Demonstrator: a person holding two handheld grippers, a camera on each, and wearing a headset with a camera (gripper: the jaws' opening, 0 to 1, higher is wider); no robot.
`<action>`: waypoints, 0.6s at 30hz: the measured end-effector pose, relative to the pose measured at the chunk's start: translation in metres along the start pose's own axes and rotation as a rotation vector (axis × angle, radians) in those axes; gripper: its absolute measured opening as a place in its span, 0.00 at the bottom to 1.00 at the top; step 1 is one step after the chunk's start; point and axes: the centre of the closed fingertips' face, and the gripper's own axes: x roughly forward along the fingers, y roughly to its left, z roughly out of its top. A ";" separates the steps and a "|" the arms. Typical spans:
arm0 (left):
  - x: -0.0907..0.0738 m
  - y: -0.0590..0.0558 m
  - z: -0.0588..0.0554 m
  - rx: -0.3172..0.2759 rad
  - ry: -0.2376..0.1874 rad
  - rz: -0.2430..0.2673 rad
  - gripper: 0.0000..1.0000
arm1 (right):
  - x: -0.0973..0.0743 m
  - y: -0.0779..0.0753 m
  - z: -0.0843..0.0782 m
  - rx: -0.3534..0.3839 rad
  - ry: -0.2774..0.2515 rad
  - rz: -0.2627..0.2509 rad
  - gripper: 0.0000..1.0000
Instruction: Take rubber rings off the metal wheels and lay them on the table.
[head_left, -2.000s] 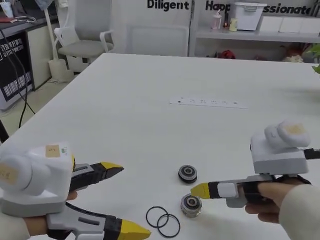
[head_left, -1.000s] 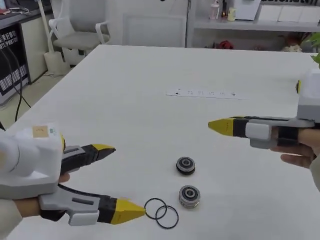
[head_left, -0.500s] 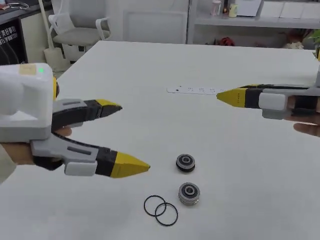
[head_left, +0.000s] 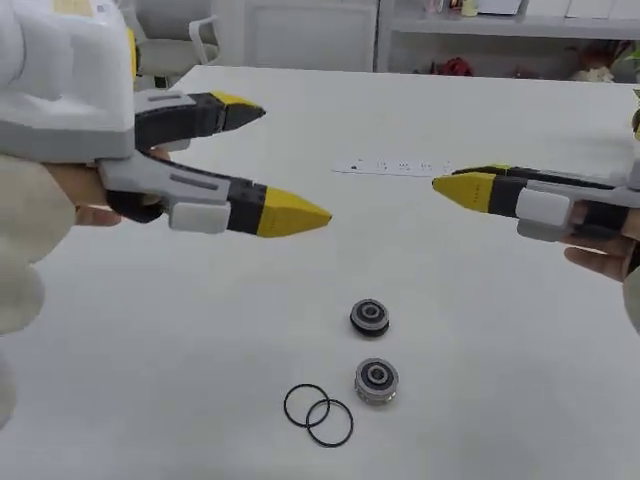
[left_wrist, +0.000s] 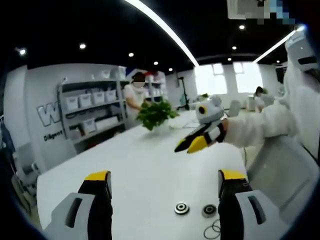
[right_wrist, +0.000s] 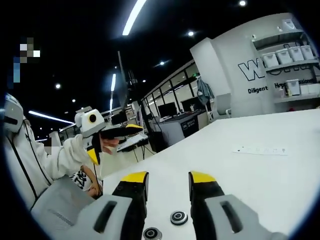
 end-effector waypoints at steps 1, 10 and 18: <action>0.004 0.001 -0.001 0.012 0.007 -0.005 0.88 | 0.000 -0.005 -0.006 -0.005 0.012 -0.011 0.28; 0.043 0.005 -0.013 0.026 -0.012 -0.051 0.84 | -0.005 -0.026 -0.050 0.020 0.089 -0.076 0.26; 0.073 -0.006 -0.054 0.021 0.019 -0.058 0.74 | 0.003 -0.022 -0.073 0.017 0.154 -0.080 0.26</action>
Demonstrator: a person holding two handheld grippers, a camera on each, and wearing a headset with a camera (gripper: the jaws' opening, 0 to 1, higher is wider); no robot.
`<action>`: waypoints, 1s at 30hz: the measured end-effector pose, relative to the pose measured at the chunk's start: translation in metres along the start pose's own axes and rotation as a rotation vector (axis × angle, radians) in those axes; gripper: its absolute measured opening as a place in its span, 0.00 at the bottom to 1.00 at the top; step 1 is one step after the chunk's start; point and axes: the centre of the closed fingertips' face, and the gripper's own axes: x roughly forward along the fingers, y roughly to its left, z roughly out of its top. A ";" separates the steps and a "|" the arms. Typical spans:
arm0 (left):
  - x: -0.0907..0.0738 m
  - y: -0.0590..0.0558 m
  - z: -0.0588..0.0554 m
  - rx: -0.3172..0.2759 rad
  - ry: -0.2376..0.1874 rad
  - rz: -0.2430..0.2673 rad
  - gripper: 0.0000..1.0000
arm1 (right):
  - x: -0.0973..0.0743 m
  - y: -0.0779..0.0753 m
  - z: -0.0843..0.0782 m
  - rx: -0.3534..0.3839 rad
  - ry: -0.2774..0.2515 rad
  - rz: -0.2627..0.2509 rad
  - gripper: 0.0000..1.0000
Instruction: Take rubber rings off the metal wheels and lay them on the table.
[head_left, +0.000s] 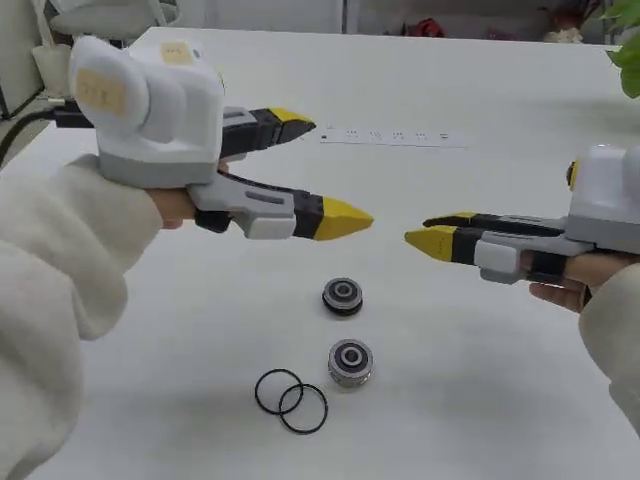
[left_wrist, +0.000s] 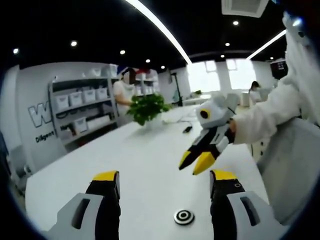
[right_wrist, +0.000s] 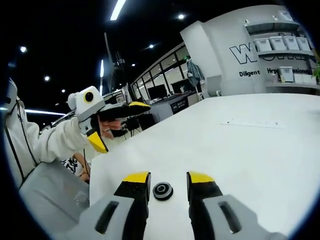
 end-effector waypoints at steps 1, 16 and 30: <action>0.002 -0.001 -0.005 0.000 0.010 0.000 0.73 | 0.002 0.000 -0.003 -0.001 0.009 0.000 0.26; 0.021 -0.020 -0.079 0.015 0.170 -0.012 0.48 | 0.021 0.005 -0.036 -0.034 0.121 0.007 0.25; 0.030 -0.032 -0.115 -0.052 0.253 -0.015 0.31 | 0.031 0.008 -0.060 -0.078 0.215 0.009 0.24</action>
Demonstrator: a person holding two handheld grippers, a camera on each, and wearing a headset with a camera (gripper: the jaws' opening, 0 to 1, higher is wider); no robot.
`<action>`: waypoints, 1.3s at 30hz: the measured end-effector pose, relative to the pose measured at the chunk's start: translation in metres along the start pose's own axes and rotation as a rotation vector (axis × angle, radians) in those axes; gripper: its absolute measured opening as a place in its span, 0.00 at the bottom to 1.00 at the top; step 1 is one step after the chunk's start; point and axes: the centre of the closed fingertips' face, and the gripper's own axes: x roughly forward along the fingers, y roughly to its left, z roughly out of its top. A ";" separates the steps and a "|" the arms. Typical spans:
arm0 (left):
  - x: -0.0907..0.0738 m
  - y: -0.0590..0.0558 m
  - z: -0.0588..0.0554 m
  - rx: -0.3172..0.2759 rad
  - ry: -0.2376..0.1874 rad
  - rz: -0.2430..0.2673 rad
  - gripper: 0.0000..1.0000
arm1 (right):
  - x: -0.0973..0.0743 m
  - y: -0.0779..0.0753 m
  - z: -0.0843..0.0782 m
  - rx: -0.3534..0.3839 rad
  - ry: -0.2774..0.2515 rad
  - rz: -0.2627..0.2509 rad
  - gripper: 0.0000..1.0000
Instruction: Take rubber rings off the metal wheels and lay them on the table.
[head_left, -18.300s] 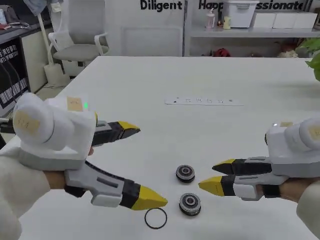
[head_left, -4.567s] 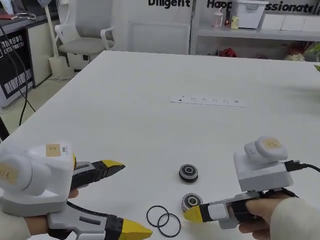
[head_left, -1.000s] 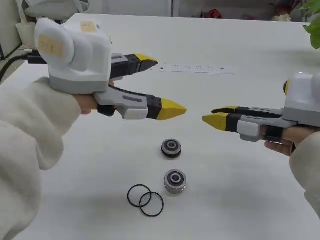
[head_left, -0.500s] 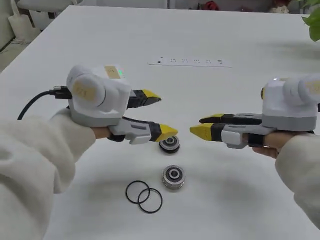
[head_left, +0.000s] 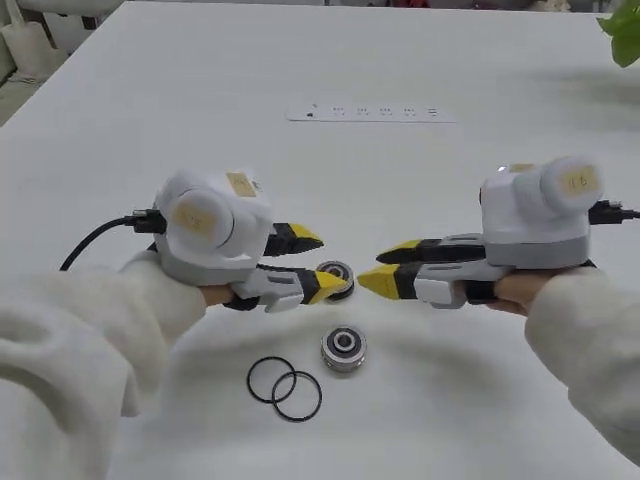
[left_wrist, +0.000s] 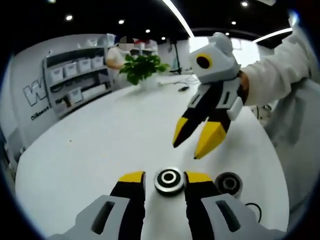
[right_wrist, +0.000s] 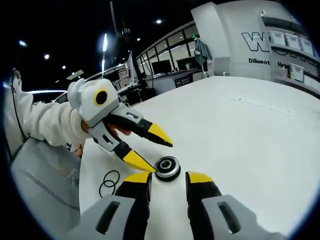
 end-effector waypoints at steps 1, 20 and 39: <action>0.000 0.000 0.000 -0.008 -0.003 0.001 0.30 | 0.000 0.000 -0.001 -0.001 0.003 -0.001 0.24; 0.006 -0.005 -0.005 -0.079 -0.002 -0.009 0.13 | 0.012 0.000 -0.015 -0.049 0.058 -0.025 0.25; 0.001 -0.021 -0.005 -0.100 -0.013 -0.070 0.13 | 0.025 0.006 -0.030 -0.166 0.126 -0.032 0.20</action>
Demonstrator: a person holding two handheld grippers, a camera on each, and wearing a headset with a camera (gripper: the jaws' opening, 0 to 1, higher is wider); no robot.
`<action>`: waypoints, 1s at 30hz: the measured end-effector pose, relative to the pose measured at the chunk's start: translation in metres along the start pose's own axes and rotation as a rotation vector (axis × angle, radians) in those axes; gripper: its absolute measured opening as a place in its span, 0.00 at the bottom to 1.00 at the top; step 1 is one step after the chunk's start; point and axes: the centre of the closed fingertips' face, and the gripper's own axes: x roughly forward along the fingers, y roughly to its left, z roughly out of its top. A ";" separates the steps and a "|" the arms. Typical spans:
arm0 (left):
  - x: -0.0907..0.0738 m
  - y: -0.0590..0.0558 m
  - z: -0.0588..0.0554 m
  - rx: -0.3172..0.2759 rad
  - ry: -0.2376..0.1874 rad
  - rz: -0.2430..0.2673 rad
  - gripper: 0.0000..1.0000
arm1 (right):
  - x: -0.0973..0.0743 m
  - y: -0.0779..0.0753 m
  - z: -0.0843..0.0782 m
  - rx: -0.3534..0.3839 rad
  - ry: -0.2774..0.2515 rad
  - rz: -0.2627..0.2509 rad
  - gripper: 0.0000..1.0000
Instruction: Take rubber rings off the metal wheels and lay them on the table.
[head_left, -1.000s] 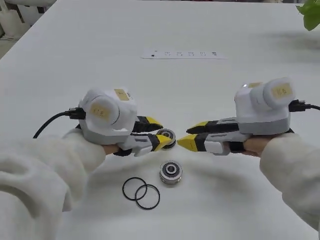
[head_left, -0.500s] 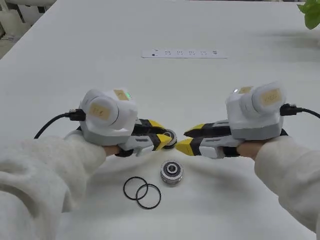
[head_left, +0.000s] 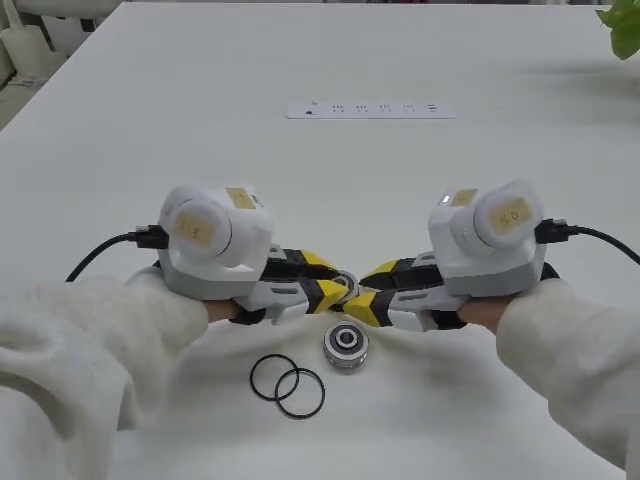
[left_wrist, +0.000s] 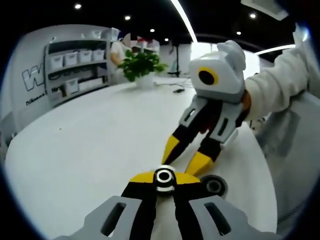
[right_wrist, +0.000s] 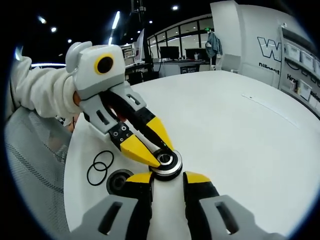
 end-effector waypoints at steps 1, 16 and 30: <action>0.000 0.000 0.000 0.000 0.000 0.000 0.13 | 0.000 0.001 0.000 -0.006 0.001 0.003 0.20; 0.000 0.001 -0.002 -0.010 -0.005 0.012 0.13 | -0.003 0.001 -0.003 -0.096 0.036 -0.001 0.11; -0.002 0.000 -0.004 -0.027 -0.002 0.012 0.11 | -0.004 -0.006 -0.005 0.078 0.043 -0.039 0.00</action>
